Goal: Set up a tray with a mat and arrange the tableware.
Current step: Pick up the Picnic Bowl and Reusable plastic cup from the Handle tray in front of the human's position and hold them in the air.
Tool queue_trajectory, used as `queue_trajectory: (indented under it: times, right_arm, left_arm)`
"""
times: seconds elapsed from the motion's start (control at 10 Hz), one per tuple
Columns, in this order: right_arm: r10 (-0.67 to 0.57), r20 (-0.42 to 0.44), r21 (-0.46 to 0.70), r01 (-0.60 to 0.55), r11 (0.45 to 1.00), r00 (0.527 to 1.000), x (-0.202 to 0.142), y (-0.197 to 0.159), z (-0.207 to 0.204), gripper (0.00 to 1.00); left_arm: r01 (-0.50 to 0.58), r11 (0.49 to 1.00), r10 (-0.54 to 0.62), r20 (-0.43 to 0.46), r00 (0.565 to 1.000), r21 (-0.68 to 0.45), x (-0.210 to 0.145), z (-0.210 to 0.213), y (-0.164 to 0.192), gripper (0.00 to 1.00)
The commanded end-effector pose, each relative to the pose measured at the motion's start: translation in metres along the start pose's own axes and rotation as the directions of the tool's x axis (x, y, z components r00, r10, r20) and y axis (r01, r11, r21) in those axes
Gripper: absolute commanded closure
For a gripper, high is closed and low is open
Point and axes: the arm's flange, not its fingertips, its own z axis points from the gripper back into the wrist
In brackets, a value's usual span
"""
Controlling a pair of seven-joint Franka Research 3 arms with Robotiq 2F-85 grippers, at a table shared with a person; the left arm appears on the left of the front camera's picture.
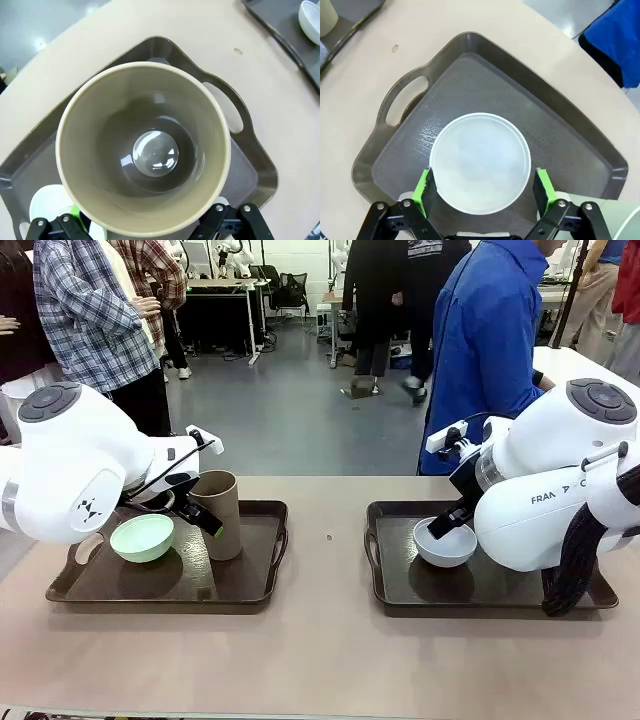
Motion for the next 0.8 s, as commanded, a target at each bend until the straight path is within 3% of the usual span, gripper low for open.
queue_trajectory:
  times: [0.0,0.7]
  right_arm:
    - [0.0,0.0,0.0,0.0,1.0,1.0,0.0,0.0,0.0,0.0]
    - [0.0,0.0,0.0,0.0,1.0,1.0,0.0,0.0,0.0,0.0]
  left_arm:
    - [0.0,1.0,0.0,0.0,1.0,0.0,0.0,0.0,-0.0001,0.0]
    - [0.0,1.0,0.0,0.0,1.0,0.0,0.0,0.0,-0.0001,0.0]
